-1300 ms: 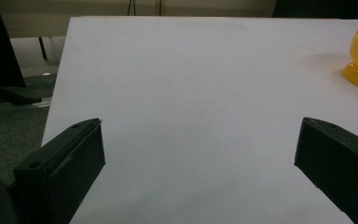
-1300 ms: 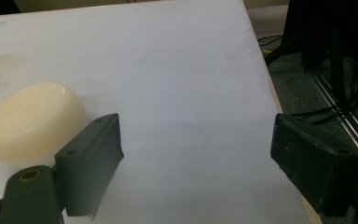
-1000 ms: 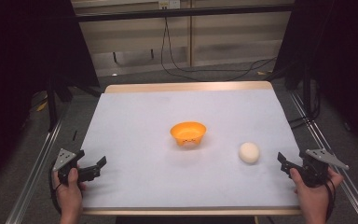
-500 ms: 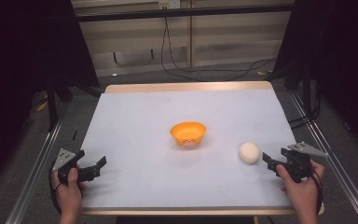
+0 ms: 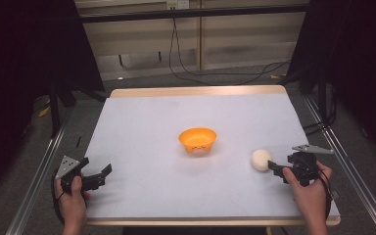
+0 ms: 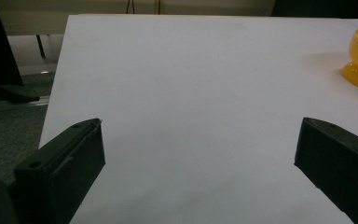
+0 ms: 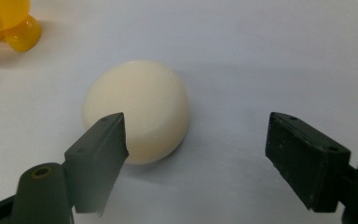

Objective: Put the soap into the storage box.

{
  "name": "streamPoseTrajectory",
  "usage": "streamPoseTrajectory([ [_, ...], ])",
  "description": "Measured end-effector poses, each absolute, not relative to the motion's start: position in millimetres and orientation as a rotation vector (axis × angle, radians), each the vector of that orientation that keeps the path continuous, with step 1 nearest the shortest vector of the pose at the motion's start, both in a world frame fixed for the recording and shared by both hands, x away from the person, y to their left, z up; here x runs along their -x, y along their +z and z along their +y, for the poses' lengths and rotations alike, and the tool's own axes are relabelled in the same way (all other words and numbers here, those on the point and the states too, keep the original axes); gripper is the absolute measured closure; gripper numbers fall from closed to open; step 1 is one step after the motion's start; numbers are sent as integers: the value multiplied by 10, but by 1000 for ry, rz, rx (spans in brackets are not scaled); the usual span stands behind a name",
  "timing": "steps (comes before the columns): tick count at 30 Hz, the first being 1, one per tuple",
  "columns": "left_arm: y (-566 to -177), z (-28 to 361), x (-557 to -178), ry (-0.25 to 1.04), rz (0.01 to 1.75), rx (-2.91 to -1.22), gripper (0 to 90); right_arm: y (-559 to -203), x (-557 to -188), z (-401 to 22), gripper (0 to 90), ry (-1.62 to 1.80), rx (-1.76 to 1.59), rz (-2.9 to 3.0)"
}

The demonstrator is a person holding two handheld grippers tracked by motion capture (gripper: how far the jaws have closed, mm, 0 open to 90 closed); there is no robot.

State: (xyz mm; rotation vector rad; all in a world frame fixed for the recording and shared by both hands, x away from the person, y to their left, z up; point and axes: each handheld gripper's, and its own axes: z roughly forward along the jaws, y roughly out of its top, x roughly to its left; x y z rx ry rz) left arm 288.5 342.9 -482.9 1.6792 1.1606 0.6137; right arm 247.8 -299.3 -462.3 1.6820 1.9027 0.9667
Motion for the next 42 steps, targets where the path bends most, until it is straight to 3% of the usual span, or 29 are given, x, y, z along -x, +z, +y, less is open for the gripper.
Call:
streamPoseTrajectory([
  [18, -4829, 3430, -2885, 612, 1162, -1679, 13, -4499, -2637, -2758, 105, 985, -1716, 1971],
  [33, -4830, 3435, -2888, 603, 1163, -1678, 13, -4590, -2837, -2546, 131, 883, -1788, 1964],
  [39, -4830, 3436, -2889, 602, 1163, -1678, 13, -4632, -2885, -2488, 226, 824, -1802, 1943],
  [42, -4830, 3437, -2889, 602, 1163, -1679, 13, -4660, -2893, -2487, 233, 823, -1822, 1931],
])
